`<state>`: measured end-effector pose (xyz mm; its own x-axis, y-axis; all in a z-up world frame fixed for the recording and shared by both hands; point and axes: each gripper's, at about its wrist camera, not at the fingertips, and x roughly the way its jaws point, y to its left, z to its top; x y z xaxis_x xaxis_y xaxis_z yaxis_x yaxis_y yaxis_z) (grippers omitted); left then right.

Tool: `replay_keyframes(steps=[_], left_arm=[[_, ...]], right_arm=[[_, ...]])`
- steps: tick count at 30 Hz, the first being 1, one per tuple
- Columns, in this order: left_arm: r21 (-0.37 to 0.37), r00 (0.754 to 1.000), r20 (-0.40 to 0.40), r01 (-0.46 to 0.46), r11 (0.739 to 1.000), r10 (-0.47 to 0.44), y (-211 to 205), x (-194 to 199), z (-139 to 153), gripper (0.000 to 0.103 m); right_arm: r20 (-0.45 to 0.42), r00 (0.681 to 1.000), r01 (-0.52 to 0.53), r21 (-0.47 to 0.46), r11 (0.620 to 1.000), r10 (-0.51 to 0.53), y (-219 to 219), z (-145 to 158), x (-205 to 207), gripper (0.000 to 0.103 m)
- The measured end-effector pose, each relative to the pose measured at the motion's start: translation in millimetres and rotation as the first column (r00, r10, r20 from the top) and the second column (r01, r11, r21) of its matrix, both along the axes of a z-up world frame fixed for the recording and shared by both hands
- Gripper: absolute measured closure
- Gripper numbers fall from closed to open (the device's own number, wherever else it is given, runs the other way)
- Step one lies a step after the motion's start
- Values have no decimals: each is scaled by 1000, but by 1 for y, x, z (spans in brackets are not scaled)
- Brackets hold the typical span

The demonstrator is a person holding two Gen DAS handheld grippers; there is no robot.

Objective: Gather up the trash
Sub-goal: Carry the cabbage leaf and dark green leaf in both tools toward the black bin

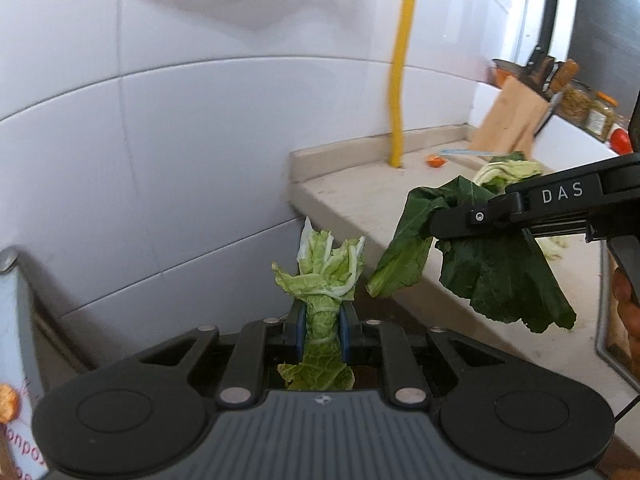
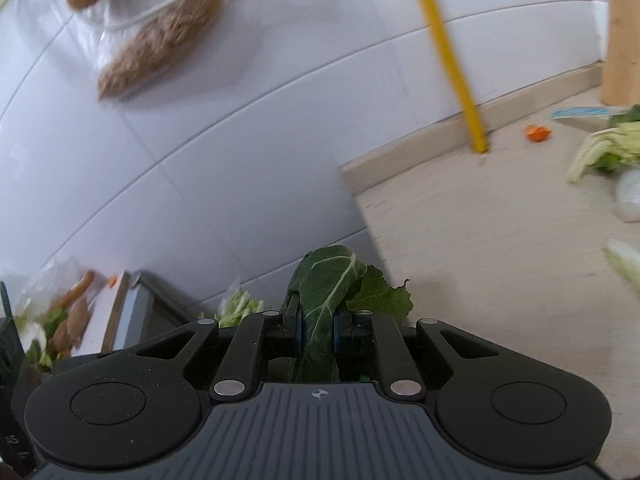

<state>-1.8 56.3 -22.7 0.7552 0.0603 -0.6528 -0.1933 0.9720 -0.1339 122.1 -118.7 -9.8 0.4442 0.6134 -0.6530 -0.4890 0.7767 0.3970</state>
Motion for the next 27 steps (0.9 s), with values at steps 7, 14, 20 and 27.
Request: replay_keyframes(steps=[7,14,20,27], left_arm=[[4,997,-43,-60,998,61,16,-5,-13,91],[-1,992,-86,-92,996,91,27,-4,-26,91],[-5,988,-113,-111,994,109,36,-2,-34,91],[-13,982,-144,-128,992,125,48,4,-44,91]], right_arm=[[-19,998,-68,-33,997,67,29,-14,0,86],[-61,993,-106,-69,992,101,48,-32,4,86],[-81,989,-131,-98,986,124,69,-44,9,86],[-123,982,-156,-125,980,141,85,-61,16,86]])
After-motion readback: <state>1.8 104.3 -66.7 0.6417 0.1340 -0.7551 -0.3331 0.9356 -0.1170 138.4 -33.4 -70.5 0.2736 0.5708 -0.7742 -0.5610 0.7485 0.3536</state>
